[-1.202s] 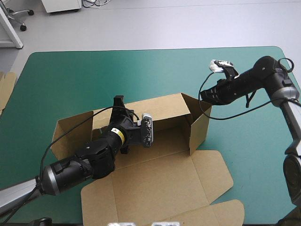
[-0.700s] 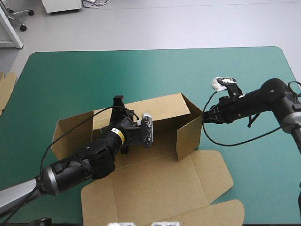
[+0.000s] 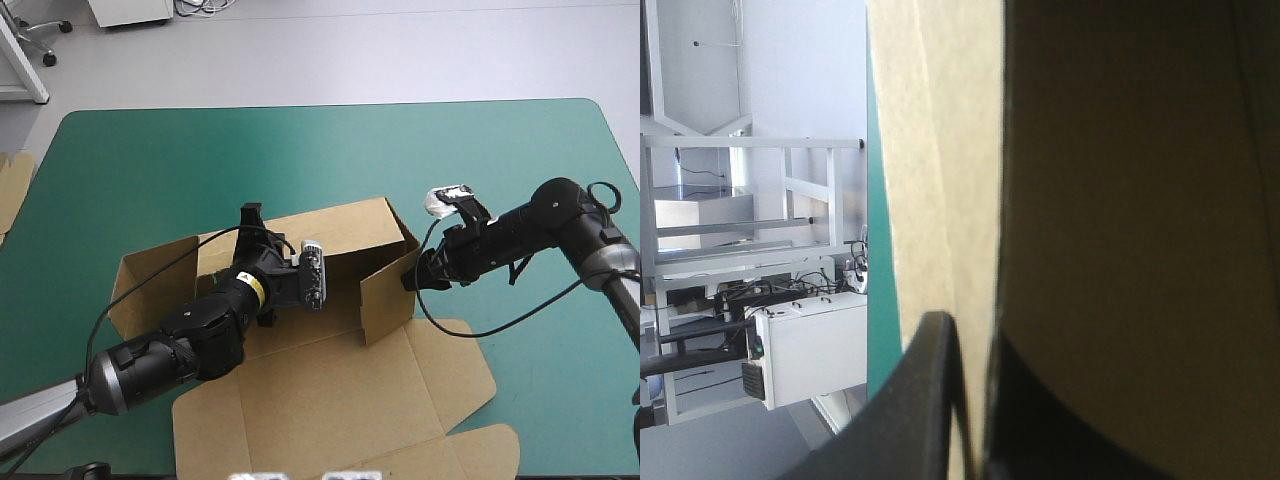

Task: Fold the box

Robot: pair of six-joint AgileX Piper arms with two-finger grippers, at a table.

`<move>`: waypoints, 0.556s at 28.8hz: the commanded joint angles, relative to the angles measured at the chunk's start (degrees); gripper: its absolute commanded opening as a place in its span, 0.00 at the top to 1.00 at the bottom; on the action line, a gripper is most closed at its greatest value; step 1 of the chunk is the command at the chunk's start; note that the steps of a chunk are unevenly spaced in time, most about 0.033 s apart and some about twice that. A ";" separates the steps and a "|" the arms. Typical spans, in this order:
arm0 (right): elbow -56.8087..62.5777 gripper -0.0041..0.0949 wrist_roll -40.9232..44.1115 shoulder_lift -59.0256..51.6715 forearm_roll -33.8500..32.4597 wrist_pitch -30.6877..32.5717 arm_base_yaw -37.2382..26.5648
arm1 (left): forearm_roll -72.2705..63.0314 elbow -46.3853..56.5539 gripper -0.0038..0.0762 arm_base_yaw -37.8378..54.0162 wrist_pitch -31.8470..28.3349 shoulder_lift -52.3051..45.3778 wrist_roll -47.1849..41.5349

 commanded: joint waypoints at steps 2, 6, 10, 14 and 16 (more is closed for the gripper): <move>-1.21 0.46 -1.29 -2.14 3.13 0.67 0.33 | -9.23 0.76 0.97 -0.28 0.26 0.58 -1.38; -1.21 0.46 -3.02 -2.14 3.53 -0.34 0.33 | -9.23 0.76 0.97 -0.28 0.14 0.58 -1.38; -1.21 0.46 -3.69 -2.14 3.80 -1.03 0.33 | -9.23 0.76 0.97 -0.28 0.04 0.58 -1.38; -1.21 0.46 -3.69 -2.14 3.70 -1.20 0.42 | -9.23 0.76 0.97 -0.28 0.04 0.58 -1.90; -1.21 0.46 -3.69 -2.14 2.90 -2.30 0.42 | -9.23 0.76 0.97 -0.28 0.04 0.58 -1.96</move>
